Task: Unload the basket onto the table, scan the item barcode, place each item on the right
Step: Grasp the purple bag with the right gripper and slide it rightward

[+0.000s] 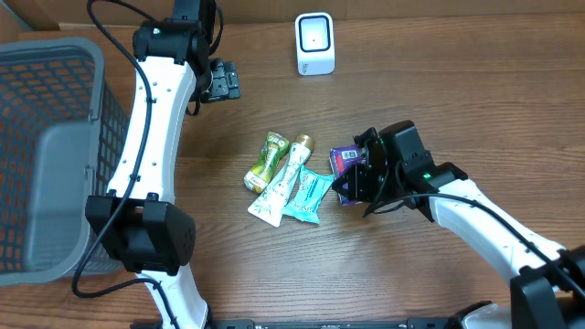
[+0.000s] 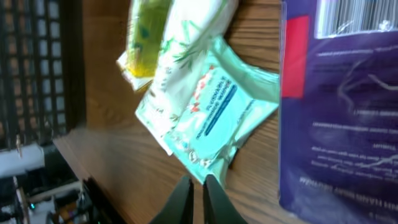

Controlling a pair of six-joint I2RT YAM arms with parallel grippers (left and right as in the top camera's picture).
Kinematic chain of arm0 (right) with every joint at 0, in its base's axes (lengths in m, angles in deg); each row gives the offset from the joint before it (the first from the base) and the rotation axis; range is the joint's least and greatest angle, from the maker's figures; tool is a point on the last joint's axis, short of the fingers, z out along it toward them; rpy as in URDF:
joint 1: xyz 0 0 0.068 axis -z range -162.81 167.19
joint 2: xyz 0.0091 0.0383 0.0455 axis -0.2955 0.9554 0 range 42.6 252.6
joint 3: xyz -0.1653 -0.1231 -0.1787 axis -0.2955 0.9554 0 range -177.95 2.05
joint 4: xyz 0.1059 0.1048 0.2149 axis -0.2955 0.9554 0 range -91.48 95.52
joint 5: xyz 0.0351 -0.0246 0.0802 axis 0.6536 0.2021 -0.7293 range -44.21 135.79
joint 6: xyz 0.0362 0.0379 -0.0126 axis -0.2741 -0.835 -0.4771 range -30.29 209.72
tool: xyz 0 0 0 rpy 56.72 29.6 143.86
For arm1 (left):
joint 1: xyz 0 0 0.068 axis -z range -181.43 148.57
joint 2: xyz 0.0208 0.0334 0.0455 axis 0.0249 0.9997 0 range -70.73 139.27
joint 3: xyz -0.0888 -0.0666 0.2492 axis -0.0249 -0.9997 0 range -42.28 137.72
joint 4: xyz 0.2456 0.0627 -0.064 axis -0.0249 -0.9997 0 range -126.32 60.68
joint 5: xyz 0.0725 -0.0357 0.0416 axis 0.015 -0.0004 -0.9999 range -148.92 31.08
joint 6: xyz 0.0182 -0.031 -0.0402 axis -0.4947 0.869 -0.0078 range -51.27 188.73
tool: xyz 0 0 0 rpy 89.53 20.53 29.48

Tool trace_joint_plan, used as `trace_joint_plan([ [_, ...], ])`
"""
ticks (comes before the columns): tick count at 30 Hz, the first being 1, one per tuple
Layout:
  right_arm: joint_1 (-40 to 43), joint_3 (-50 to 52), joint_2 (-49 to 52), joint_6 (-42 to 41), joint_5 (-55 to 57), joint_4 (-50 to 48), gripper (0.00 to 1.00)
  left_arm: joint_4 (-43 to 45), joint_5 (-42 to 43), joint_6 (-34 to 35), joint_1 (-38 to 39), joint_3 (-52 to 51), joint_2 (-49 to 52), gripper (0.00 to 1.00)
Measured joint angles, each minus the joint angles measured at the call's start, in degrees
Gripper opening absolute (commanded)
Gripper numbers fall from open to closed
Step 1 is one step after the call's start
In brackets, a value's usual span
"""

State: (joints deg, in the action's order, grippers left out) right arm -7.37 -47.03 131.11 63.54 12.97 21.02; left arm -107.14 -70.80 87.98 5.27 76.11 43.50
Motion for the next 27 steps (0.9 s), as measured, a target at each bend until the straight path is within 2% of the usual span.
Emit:
trace_joint_plan([
  [5, -2.51, -2.93, 5.81, -1.57, 3.04, 6.14, 0.04, 0.0, 0.0, 0.0, 0.0, 0.0, 0.0, 0.99],
  [11, -6.67, -14.12, 12.76, -2.38, 10.08, 18.34, 0.04, 0.02, 0.0, 0.0, 0.0, 0.0, 0.0, 0.99],
  [15, -7.72, -18.51, 13.77, -3.43, 18.27, 24.26, 0.04, 0.0, 0.0, 0.0, 0.0, 0.0, 0.0, 0.99],
  [19, -6.88, -19.39, 13.77, -4.28, 27.45, 26.77, 0.04, 0.0, 0.0, 0.0, 0.0, 0.0, 0.0, 1.0],
  [27, -2.62, -19.39, 13.79, -2.12, 35.89, 27.71, 0.04, 0.0, 0.0, 0.0, 0.0, 0.0, 0.0, 1.0],
])
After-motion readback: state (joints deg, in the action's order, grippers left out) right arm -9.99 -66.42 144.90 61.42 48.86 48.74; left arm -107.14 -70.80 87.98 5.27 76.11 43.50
